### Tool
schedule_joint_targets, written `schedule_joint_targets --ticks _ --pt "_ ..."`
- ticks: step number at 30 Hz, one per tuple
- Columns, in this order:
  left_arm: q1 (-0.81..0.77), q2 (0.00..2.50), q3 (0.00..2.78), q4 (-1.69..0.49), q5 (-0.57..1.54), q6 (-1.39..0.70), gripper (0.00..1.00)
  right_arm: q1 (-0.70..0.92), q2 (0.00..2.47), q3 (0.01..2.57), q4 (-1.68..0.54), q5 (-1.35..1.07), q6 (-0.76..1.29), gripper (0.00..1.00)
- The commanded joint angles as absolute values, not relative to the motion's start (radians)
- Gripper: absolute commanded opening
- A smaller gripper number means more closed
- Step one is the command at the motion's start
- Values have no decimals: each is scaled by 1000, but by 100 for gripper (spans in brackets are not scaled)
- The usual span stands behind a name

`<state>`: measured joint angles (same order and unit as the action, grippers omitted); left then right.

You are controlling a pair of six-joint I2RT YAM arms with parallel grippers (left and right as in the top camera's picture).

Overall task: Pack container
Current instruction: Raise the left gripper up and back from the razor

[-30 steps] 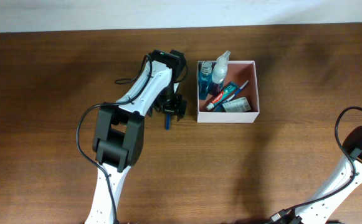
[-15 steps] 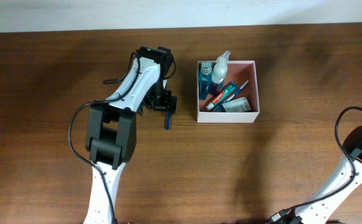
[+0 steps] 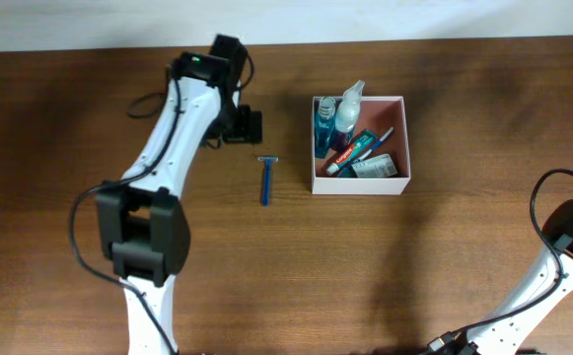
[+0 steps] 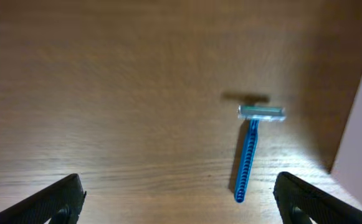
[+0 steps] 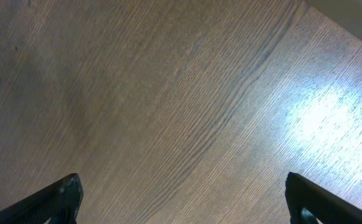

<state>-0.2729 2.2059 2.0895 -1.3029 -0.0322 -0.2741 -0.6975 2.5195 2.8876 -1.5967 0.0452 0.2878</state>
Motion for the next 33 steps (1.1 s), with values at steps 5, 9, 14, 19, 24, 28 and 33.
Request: schedule_joint_targets --ticks 5,9,14,19,24,28,33 --pt "-214 2120 2110 -1254 -92 -284 99 -693 2513 2896 -1596 61 297 99" --pt "-202 2100 2118 -1195 -96 -283 99 -693 2513 2896 -1596 61 297 99" --pt "-203 2098 2131 -1155 -95 -284 99 -693 2513 2896 -1596 61 297 99" --pt "-202 2098 2131 -1151 -95 -284 99 -693 2513 2896 -1596 61 297 99" --pt "-202 2098 2131 -1151 -117 -284 99 -693 2513 2896 -1596 61 297 99" --pt "-202 2098 2131 -1151 -179 -284 99 -693 2513 2896 -1596 61 297 99" --pt "-202 2098 2131 -1118 -207 -283 99 -693 2513 2896 -1596 61 297 99"
